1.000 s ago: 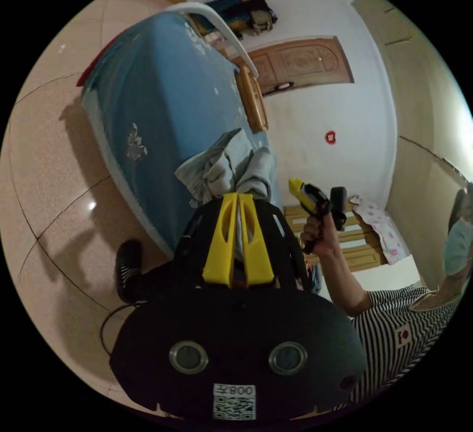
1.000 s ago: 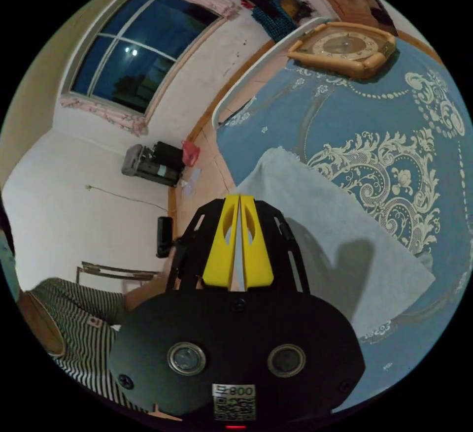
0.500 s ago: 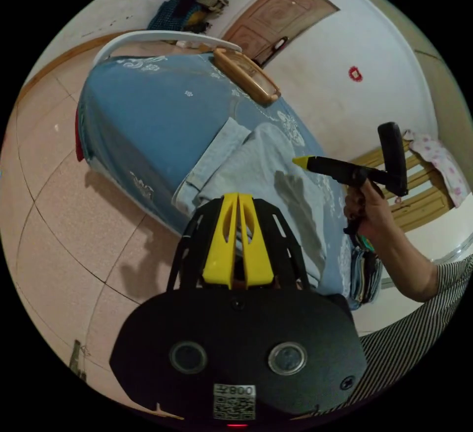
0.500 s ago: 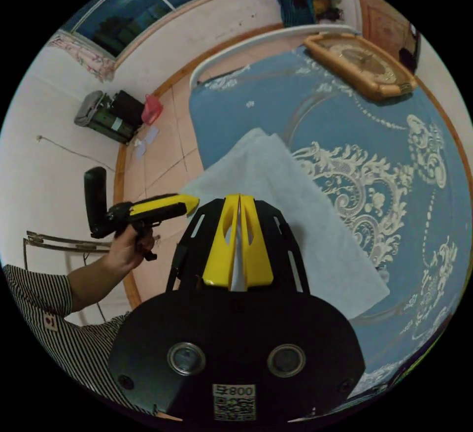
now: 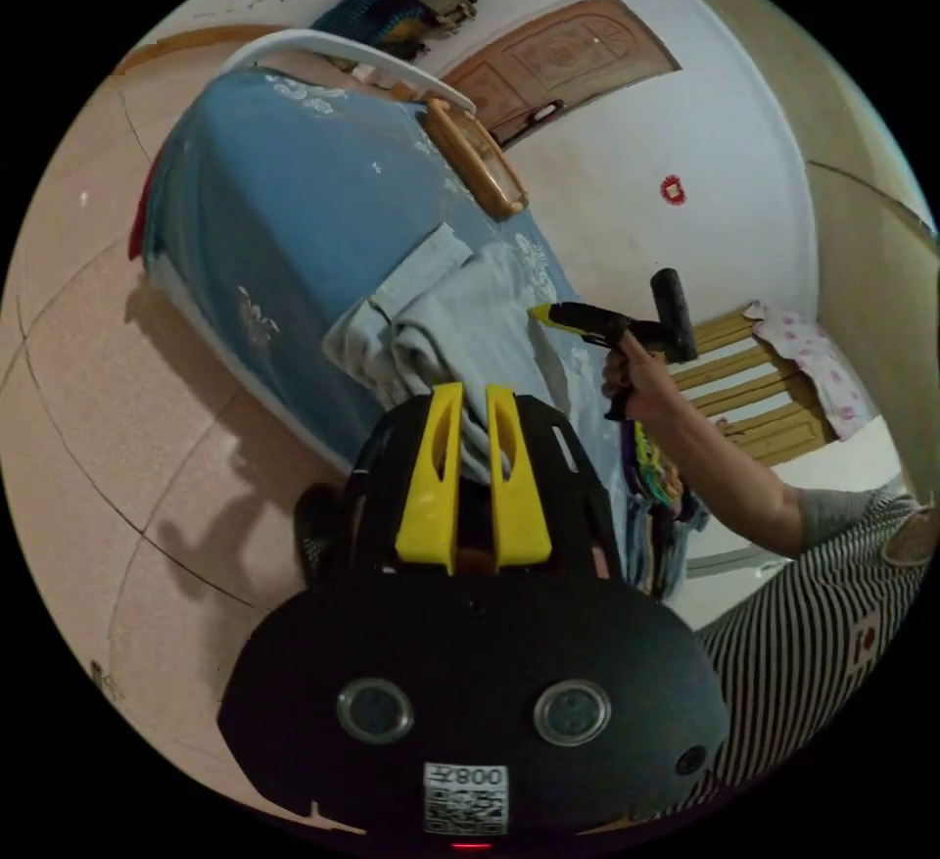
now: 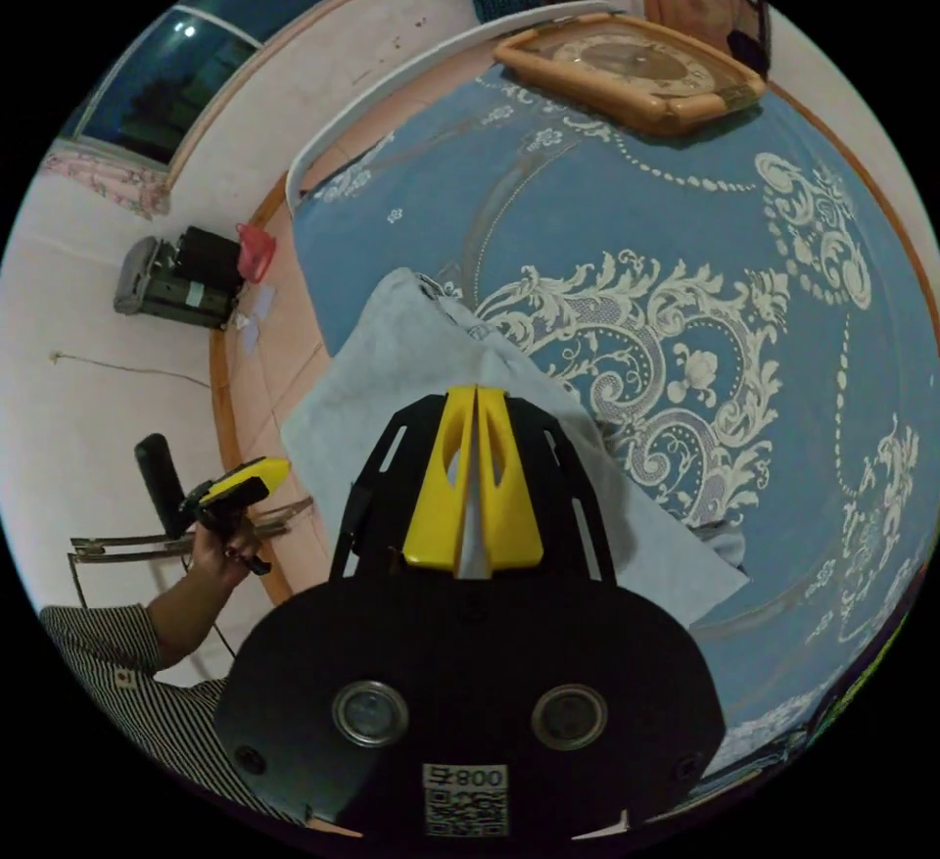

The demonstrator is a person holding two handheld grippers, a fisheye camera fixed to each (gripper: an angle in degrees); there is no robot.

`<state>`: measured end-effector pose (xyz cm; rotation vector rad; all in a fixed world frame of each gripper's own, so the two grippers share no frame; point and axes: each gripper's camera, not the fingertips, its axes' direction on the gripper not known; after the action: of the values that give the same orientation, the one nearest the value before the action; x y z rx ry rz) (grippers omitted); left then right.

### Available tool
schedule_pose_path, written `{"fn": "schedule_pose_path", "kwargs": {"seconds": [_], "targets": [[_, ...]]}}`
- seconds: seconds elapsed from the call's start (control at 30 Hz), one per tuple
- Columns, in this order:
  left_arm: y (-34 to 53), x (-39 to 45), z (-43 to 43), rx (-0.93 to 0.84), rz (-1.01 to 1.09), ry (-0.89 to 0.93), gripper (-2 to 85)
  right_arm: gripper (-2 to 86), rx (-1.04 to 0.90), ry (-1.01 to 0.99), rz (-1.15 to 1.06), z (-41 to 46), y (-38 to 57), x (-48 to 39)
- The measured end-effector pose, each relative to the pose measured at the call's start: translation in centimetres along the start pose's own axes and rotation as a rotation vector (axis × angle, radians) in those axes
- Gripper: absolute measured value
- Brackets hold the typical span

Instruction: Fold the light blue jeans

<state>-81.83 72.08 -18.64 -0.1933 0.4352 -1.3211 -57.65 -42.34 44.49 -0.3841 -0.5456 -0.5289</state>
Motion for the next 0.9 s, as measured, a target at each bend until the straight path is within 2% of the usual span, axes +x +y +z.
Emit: {"fn": "schedule_pose_path", "kwargs": {"seconds": [0.1,0.17,0.33,0.43,0.6,0.83,0.9], "targets": [[1.1,-2.1,1.8,-0.098,-0.074,0.091,10.5,0.3,0.059,-0.079,0.036,-1.6,5.1,3.5],[1.6,-3.8,4.0,-0.181,-0.161,0.215,14.6,0.5,0.074,-0.15,0.091,-2.0,8.7,6.1],[1.1,-5.4,7.9,-0.26,-0.237,0.385,17.1,2.6,0.09,-0.318,0.308,-0.9,20.3,13.1],[0.2,-6.2,9.2,-0.261,-0.273,0.41,16.8,5.5,0.121,-0.434,0.426,0.7,25.7,16.2],[-0.7,-7.5,10.0,-0.259,-0.332,0.418,11.3,9.6,0.164,-0.621,0.573,4.0,32.3,20.0],[-1.8,-7.0,9.5,-0.246,-0.326,0.401,8.6,11.8,0.213,-0.803,0.607,7.2,37.8,23.3],[-2.1,-6.8,9.5,-0.239,-0.328,0.408,8.5,12.1,0.208,-0.795,0.595,7.6,38.5,23.9]]}}
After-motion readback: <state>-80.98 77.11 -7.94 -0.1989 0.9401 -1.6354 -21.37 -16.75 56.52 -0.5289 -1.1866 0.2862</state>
